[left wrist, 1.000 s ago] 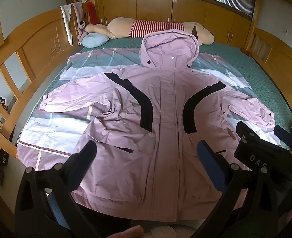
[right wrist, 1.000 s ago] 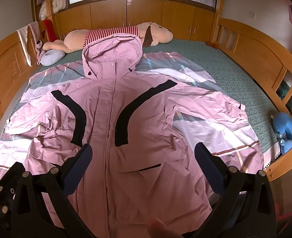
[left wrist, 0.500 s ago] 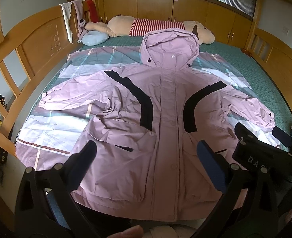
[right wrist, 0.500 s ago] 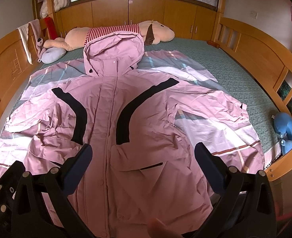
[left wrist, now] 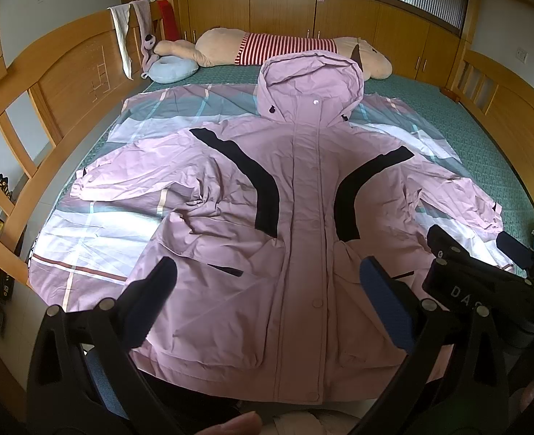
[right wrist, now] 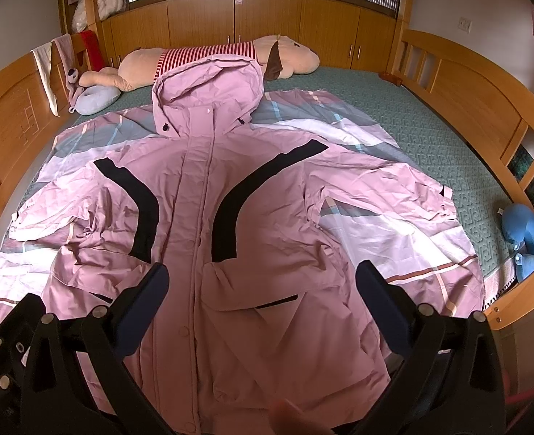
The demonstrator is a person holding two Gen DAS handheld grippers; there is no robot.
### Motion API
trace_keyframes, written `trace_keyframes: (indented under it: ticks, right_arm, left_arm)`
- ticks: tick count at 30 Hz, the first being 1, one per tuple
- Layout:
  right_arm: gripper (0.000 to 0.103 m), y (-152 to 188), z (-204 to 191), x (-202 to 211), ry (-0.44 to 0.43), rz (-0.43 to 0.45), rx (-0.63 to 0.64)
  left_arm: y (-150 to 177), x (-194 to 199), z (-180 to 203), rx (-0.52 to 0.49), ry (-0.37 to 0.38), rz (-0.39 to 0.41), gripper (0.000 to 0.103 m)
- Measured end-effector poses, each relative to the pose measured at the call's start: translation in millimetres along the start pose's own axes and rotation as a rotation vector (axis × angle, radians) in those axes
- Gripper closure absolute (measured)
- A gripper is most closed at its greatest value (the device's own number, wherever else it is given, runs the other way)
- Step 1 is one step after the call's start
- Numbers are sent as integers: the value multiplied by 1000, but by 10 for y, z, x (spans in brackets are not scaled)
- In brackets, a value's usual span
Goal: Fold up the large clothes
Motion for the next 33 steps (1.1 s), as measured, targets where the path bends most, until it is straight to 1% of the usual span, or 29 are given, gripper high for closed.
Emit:
trace_keyframes:
  ticks: [33]
  right_arm:
    - [1, 54, 11, -79, 0, -11, 2]
  left_arm:
    - [42, -22, 57, 0, 2, -4, 2]
Point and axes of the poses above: each gripper's, at about its wrist camera, not at the fingertips, and x roughly against the way its jaws point, z to its right, y to its underside, the point moved 3 cm from there along -x, roughly the way its jaws point, and after that the axes turned 11 degrees about -x, right-handed, at the moved point
